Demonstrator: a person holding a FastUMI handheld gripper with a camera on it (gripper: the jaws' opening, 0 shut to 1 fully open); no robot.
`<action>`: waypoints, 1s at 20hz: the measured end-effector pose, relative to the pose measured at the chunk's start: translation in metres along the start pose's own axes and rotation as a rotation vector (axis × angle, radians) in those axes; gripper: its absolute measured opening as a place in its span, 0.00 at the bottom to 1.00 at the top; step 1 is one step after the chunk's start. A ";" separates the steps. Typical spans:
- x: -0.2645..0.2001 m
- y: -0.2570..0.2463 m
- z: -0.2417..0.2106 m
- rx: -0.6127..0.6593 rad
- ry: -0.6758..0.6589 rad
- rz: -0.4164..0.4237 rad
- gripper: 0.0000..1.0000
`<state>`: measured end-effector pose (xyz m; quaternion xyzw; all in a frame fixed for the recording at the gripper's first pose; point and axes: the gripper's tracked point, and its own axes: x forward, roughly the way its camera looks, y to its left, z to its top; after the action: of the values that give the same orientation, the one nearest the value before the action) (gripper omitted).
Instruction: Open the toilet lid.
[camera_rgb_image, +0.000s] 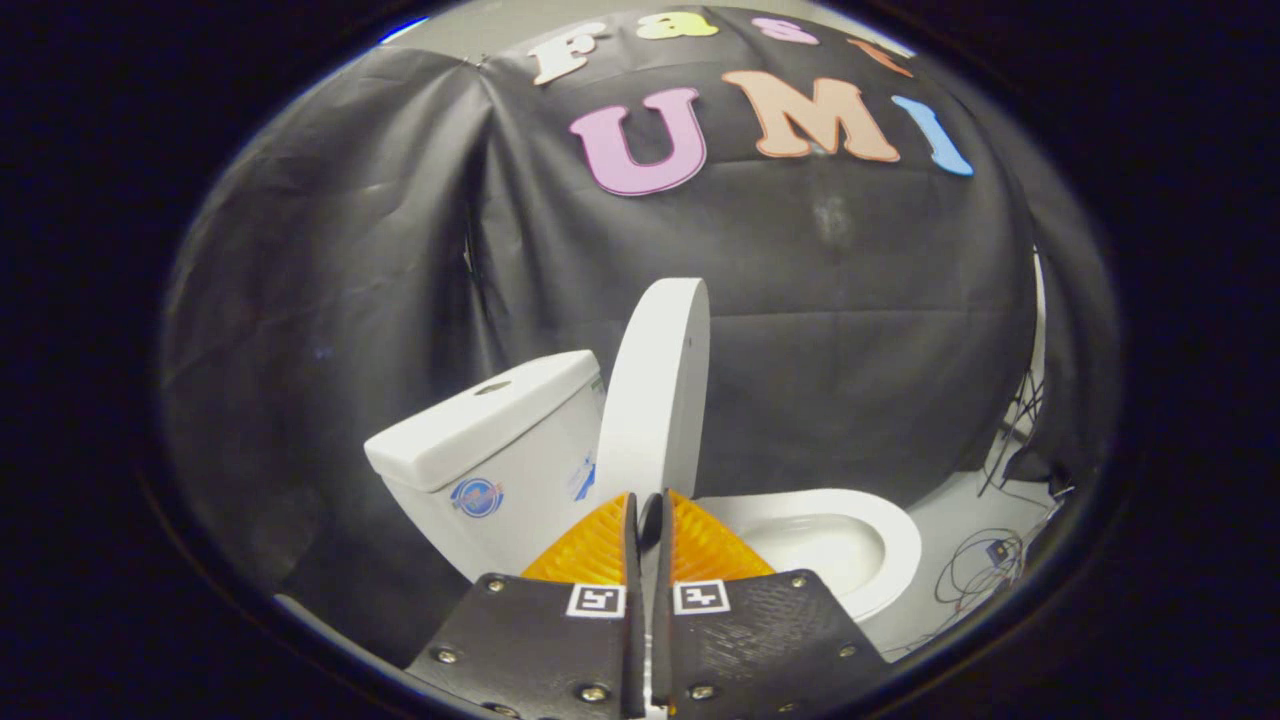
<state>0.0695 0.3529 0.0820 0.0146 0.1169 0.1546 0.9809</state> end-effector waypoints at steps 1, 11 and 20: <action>0.000 0.004 0.000 -0.011 -0.007 0.001 0.04; 0.009 0.045 0.002 -0.182 -0.064 -0.026 0.03; 0.017 0.078 -0.001 -0.236 -0.096 0.007 0.03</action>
<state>0.0617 0.4325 0.0824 -0.0931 0.0507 0.1700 0.9797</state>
